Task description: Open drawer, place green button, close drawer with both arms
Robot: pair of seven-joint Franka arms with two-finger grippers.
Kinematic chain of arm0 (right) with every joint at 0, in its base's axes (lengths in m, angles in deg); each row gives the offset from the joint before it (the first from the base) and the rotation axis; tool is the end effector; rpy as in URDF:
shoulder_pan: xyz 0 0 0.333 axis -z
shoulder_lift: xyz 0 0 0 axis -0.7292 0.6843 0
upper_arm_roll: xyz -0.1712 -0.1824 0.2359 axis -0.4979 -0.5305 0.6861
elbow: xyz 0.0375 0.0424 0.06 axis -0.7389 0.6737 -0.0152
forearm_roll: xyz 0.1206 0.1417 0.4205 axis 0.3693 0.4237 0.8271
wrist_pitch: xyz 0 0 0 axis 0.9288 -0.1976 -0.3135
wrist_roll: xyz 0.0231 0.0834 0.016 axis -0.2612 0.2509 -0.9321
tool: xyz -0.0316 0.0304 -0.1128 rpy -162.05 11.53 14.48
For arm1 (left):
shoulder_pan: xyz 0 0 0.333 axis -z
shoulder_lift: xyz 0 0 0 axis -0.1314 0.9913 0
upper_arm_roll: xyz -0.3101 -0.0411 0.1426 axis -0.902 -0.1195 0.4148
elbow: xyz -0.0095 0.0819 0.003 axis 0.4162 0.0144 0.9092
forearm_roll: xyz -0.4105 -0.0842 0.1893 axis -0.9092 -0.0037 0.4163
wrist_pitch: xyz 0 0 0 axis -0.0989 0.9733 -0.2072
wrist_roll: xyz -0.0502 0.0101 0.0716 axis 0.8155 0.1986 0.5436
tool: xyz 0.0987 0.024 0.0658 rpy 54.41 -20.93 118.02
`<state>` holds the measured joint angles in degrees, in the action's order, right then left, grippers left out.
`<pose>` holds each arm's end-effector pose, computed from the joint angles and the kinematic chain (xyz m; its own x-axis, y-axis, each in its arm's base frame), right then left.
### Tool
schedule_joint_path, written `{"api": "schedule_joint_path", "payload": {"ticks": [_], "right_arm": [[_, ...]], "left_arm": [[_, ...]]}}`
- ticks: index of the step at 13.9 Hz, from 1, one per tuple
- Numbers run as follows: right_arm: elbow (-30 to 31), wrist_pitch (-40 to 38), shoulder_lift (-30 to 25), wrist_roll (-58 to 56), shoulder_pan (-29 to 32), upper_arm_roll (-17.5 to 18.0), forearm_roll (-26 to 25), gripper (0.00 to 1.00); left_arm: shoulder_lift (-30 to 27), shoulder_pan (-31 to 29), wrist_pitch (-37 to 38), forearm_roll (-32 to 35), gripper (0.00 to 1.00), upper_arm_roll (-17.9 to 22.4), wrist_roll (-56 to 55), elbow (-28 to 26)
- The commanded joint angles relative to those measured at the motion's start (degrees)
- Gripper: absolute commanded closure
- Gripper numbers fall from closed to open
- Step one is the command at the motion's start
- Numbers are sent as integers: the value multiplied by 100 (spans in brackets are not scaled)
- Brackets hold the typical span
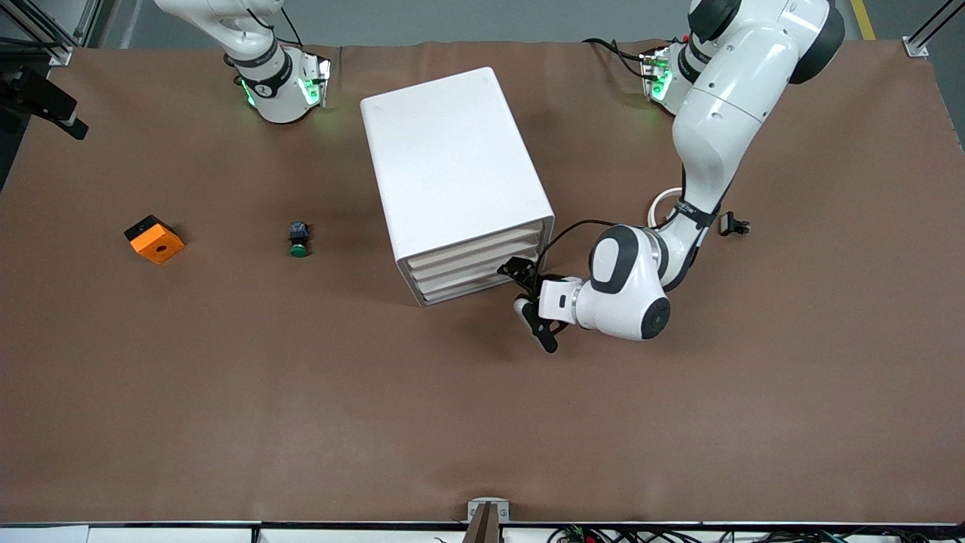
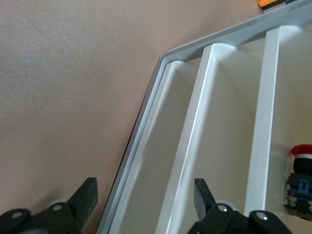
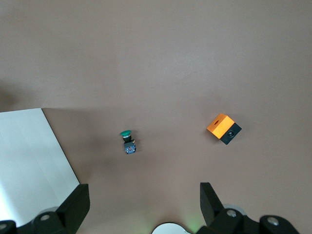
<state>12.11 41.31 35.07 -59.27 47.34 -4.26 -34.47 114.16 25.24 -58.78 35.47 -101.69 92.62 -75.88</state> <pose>0.5343 -0.0347 0.7154 0.9910 -0.1335 0.0045 -0.1333 -0.9907 -0.0280 0.6586 -0.4229 0.1597 0.7429 -0.6503 0.1590 -0.5408 -0.4429 0.7151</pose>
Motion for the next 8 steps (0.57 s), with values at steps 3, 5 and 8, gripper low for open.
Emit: {"api": "schedule_joint_path", "payload": {"ticks": [3, 5, 8], "right_arm": [[151, 69, -149, 2, 27, -10, 95, 0], [151, 69, -149, 2, 27, -10, 95, 0], [151, 69, -149, 2, 9, -1, 95, 0]], "left_arm": [[81, 85, -5, -159, 28, 3, 430, 53], [99, 94, 39, -159, 30, 3, 466, 44], [99, 129, 100, -151, 33, 3, 484, 9]]}}
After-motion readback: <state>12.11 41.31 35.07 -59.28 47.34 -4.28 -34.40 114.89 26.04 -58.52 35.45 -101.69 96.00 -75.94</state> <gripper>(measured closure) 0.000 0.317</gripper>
